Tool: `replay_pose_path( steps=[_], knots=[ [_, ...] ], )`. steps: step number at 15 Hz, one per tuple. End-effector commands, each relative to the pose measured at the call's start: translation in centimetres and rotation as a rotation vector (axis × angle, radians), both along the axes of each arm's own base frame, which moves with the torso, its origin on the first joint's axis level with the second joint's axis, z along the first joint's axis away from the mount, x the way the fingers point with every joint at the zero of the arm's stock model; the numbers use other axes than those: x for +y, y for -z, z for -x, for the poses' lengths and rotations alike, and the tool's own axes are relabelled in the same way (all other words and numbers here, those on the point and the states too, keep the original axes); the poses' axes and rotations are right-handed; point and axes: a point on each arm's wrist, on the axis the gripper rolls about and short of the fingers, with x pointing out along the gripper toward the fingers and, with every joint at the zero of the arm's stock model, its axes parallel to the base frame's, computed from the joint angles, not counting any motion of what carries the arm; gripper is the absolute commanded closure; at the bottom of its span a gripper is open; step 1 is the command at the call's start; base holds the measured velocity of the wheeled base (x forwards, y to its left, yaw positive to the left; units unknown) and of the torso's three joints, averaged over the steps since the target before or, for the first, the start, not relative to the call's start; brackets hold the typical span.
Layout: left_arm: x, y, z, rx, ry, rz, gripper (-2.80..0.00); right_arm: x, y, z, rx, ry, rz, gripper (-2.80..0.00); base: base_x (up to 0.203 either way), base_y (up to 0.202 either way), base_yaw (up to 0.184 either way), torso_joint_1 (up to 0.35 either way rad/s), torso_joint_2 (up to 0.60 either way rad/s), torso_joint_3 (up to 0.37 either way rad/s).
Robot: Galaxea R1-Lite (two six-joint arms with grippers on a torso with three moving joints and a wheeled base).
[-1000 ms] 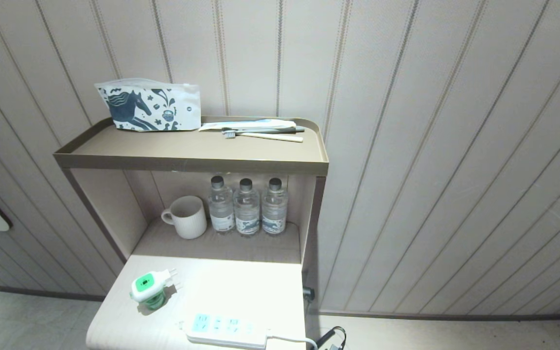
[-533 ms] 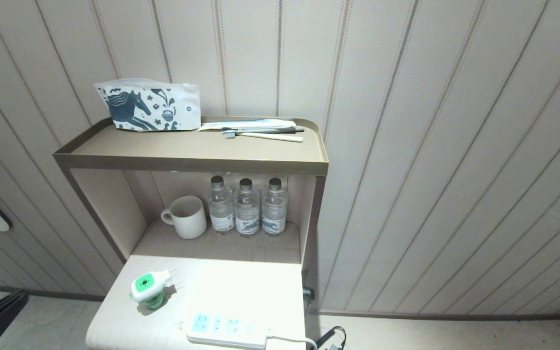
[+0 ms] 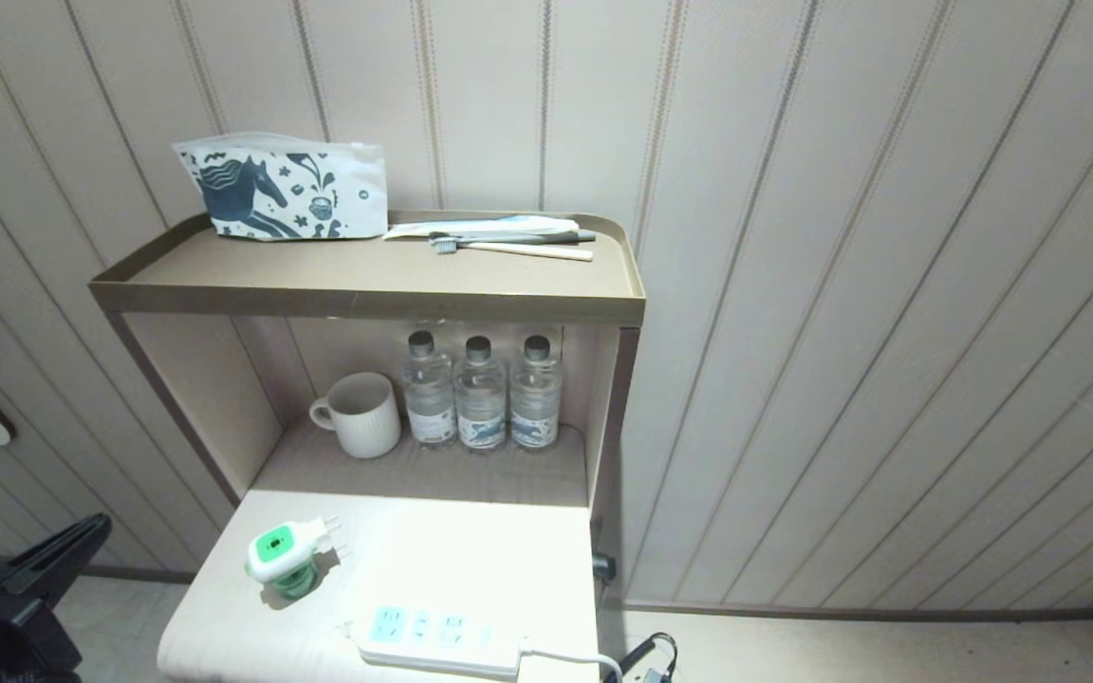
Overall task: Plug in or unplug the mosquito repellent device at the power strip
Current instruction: Pick up the mosquito repellent liquid
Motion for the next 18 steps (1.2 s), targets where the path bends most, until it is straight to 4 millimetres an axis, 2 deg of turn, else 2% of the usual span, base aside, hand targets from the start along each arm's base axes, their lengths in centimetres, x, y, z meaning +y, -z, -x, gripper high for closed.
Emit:
replay_pose_path(
  steps=[1, 7, 11, 18],
  knots=[
    [0.0, -0.3, 0.4, -0.032, -0.002, 0.0, 0.0, 0.0, 0.0, 0.0, 0.0, 0.0, 0.0, 0.0, 0.0, 0.0, 0.0, -0.16, 0.36, 0.173],
    [0.1, -1.7, 2.9, -0.127, -0.012, -0.007, 0.0, 0.0, 0.0, 0.0, 0.0, 0.0, 0.0, 0.0, 0.0, 0.0, 0.0, -0.198, 0.44, 0.236],
    [0.1, -1.8, 4.7, -0.098, -0.004, -0.008, 0.0, 0.0, 0.0, 0.0, 0.0, 0.0, 0.0, 0.0, 0.0, 0.0, 0.0, -0.246, 0.54, 0.3],
    [0.1, -1.8, 5.7, -0.136, -0.01, -0.008, 0.0, 0.0, 0.0, 0.0, 0.0, -0.002, 0.002, 0.0, 0.0, 0.0, 0.0, -0.225, 0.52, 0.295]
  ],
)
